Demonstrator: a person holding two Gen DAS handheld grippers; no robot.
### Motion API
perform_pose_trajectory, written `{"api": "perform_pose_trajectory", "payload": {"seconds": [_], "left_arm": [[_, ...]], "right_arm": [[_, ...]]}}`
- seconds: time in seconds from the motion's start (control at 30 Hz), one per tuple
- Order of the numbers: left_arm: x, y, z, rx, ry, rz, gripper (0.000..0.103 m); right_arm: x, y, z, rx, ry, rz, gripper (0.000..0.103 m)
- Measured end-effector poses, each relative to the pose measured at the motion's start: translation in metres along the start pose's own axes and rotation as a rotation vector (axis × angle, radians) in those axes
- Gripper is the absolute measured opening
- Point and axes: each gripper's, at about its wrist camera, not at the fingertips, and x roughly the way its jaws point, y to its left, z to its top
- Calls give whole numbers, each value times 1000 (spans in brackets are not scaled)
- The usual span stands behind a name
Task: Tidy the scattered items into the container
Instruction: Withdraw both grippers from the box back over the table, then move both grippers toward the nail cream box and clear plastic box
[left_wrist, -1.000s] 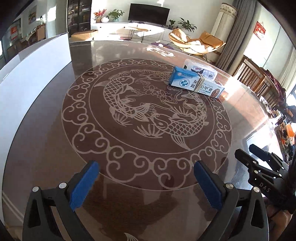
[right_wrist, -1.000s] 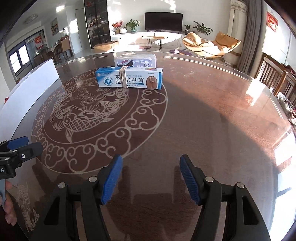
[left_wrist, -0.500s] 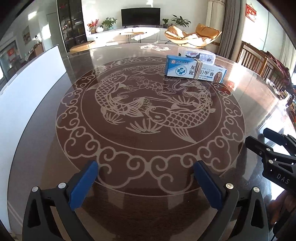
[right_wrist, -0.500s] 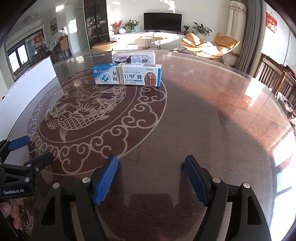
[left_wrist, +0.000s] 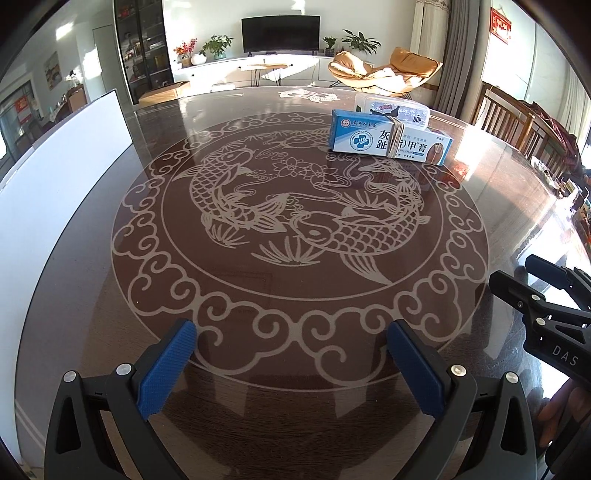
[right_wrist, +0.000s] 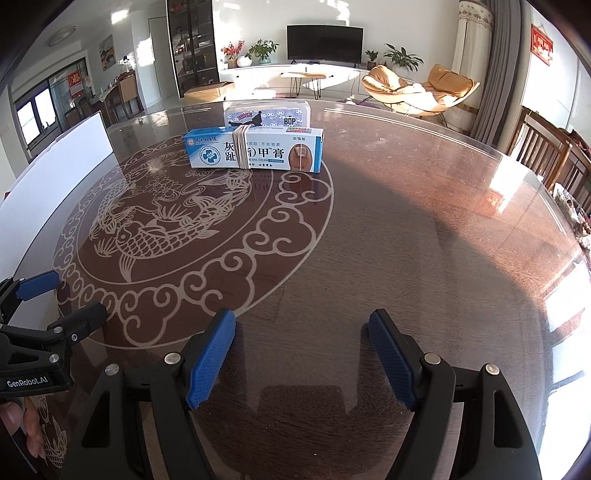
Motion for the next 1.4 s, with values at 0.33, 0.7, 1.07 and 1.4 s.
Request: {"api": "perform_pose_trajectory", "payload": {"seconds": [0.33, 0.7, 1.07, 1.4], "left_arm": [[1, -1, 0, 1, -2, -2, 103], [2, -1, -1, 1, -6, -5, 103], [4, -1, -3, 0, -10, -6, 103], [5, 0, -4, 0, -11, -6, 103]], "right_arm": [[79, -94, 107, 131, 52, -111, 75], [73, -19, 126, -117, 137, 621, 74], [18, -7, 33, -298, 57, 226, 75], [14, -3, 27, -239, 3, 186, 76]]}}
